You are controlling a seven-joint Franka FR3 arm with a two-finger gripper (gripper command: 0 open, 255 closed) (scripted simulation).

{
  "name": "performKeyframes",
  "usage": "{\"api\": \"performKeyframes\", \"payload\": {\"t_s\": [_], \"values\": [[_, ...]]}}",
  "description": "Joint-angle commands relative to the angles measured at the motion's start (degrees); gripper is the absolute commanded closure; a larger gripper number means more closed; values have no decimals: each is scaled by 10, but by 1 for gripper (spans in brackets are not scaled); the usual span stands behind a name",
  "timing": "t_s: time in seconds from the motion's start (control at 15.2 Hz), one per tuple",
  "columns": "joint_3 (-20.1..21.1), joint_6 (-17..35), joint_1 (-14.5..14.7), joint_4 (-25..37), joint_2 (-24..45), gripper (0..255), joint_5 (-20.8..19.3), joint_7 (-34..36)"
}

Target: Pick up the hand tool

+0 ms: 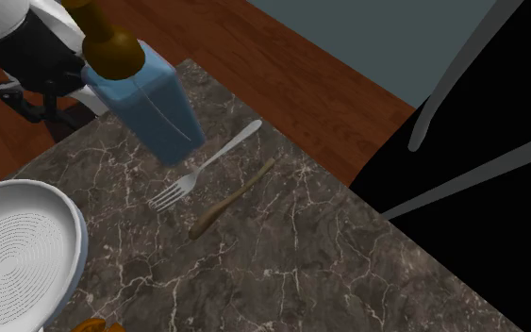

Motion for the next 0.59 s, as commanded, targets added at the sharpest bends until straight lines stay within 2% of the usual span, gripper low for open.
{"api": "performKeyframes", "payload": {"t_s": [0.0, 0.26, 0.53], "values": [[0, 0, 0, 0, 0, 0, 0, 0], [86, 28, -29, 39, 55, 0, 18, 175], [165, 43, -67, 107, 134, 0, 12, 352]]}}
